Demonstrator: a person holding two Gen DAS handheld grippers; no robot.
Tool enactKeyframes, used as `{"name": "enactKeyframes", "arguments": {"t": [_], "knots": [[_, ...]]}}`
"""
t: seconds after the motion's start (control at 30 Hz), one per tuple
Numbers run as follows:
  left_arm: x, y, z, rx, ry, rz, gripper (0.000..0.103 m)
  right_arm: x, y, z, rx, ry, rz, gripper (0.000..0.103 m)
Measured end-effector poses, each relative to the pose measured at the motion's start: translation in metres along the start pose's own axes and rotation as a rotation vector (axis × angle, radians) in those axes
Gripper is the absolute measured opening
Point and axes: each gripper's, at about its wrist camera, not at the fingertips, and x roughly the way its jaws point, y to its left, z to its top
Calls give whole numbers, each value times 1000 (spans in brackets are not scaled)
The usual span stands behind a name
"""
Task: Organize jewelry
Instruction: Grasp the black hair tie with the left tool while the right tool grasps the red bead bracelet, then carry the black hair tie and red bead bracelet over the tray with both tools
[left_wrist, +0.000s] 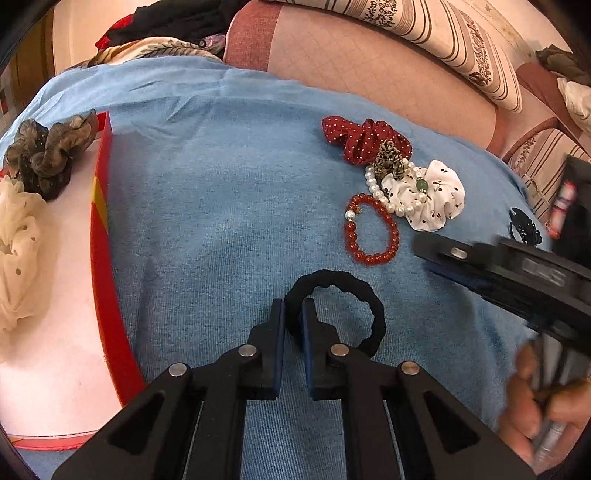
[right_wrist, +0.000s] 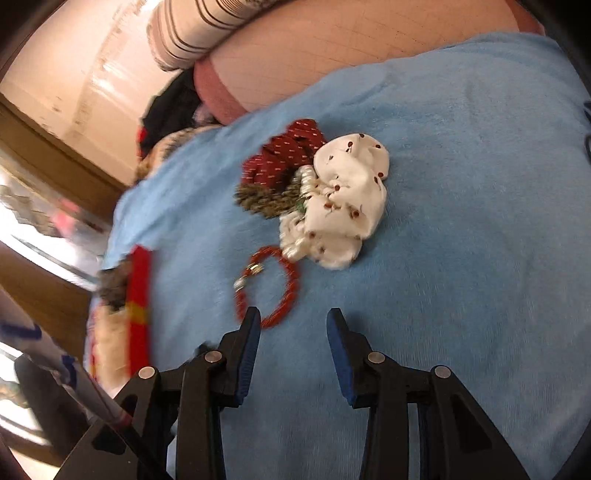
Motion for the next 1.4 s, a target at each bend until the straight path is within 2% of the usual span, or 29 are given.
{"name": "enactKeyframes", "arguments": {"t": [0.07,0.13,0.17,0.27,0.33,0.57,0.7,0.8,0.9,1.0,1.2,1.4], "knots": [[2,0,3,1,-1,2,9,15,5,7,-28,6,-22,39],[5,0,4,-1,0,2,9,25,14,15,-76,-8,-91,25],[5,-1,5,3,-2,6,9,29,20,17,-112,0,-139,12],[6,-5,6,19,-8,18,9,32,37,15,-255,12,-264,8],[5,-7,6,32,-14,23,9,22,36,8,-269,3,-313,7],[-3,-17,4,68,-48,8,9,-50,3,-27,-177,-89,-278,8],[-9,-21,3,86,-86,8,9,-77,-10,-31,-119,-170,-192,8],[-14,-22,5,103,-114,16,9,-80,-3,-28,-131,-200,-164,8],[-14,-23,7,116,-130,43,9,-76,-3,-26,-160,-182,-179,8],[-12,-24,8,115,-124,33,9,-67,-7,-23,-137,-168,-169,8],[-22,-29,8,143,-169,45,9,-93,2,-22,-154,-272,-93,8],[-29,-30,9,164,-206,90,9,-106,19,-29,-196,-328,-42,8]]}}
